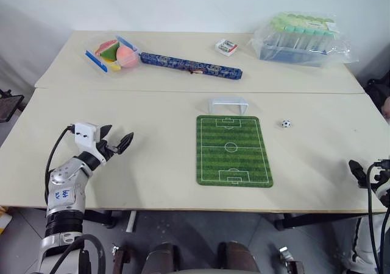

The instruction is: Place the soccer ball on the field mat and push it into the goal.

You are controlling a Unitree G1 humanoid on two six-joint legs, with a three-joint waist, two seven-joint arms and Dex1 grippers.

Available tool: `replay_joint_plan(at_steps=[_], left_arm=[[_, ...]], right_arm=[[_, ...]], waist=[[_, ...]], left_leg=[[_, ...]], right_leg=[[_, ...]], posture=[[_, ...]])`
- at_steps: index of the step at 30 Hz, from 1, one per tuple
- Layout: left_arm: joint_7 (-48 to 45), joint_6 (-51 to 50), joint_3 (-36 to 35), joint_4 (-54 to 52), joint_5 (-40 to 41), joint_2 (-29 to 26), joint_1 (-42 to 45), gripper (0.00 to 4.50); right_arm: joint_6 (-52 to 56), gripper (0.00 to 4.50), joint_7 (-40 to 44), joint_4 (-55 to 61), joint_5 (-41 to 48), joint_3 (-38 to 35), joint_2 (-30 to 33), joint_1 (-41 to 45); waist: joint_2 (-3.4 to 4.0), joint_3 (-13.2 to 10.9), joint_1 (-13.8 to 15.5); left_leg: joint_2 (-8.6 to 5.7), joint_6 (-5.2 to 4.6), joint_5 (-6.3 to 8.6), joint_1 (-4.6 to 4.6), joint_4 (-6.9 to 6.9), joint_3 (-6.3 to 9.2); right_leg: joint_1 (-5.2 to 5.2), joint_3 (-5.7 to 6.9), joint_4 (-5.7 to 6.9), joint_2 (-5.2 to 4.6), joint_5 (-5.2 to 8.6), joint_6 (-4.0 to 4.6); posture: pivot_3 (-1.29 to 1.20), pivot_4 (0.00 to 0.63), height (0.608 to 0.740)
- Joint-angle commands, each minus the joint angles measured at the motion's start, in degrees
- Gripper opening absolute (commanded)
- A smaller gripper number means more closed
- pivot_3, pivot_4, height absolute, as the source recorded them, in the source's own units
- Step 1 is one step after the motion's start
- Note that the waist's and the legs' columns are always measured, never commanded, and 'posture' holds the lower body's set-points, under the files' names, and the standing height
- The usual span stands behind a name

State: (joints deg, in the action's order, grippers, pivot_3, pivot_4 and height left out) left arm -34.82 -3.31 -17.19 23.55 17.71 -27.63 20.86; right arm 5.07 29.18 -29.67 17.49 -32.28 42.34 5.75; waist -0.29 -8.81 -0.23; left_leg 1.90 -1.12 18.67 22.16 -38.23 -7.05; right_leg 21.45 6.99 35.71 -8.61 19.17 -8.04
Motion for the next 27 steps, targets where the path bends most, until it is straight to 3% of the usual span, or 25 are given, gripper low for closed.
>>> replay_joint_plan(at_steps=[1,8,17,27], left_arm=[[-0.8,0.5,0.6,-1.0,-0.5,-1.3,0.3,4.50],[-1.1,-2.2,0.5,-4.3,1.2,-1.1,0.3,4.50],[-8.9,0.8,2.9,-5.8,1.7,-1.9,1.9,4.50],[-34.2,-0.7,7.7,-14.0,13.0,-2.4,-2.0,4.50]], right_arm=[[-0.4,4.48,0.6,2.2,0.9,-0.9,0.8,-0.3],[4.0,4.48,1.9,6.2,2.0,0.2,2.4,2.8],[13.2,4.48,4.5,7.8,0.2,10.7,2.8,18.5],[5.1,4.48,11.5,-16.5,-7.3,23.8,-2.9,38.8]], waist=[[0.00,0.0,0.0],[0.01,0.0,0.0],[0.06,0.0,-0.7],[0.10,-0.1,-1.3]], left_leg=[[0.00,0.00,0.00,0.00,0.00,0.00],[0.00,0.00,0.00,0.00,-0.01,0.00],[0.04,0.07,-0.04,0.00,-0.05,0.06],[-0.01,0.06,-0.04,0.08,-0.07,0.10]], right_leg=[[0.00,0.00,0.00,0.00,0.00,0.00],[0.00,-0.01,0.01,0.00,0.00,0.00],[0.03,0.03,0.13,0.03,0.00,0.00],[0.04,0.16,0.15,0.01,0.00,0.00]], posture=[[0.00,0.150,0.740],[0.00,0.150,0.740],[0.00,0.150,0.740],[0.00,0.150,0.740]])
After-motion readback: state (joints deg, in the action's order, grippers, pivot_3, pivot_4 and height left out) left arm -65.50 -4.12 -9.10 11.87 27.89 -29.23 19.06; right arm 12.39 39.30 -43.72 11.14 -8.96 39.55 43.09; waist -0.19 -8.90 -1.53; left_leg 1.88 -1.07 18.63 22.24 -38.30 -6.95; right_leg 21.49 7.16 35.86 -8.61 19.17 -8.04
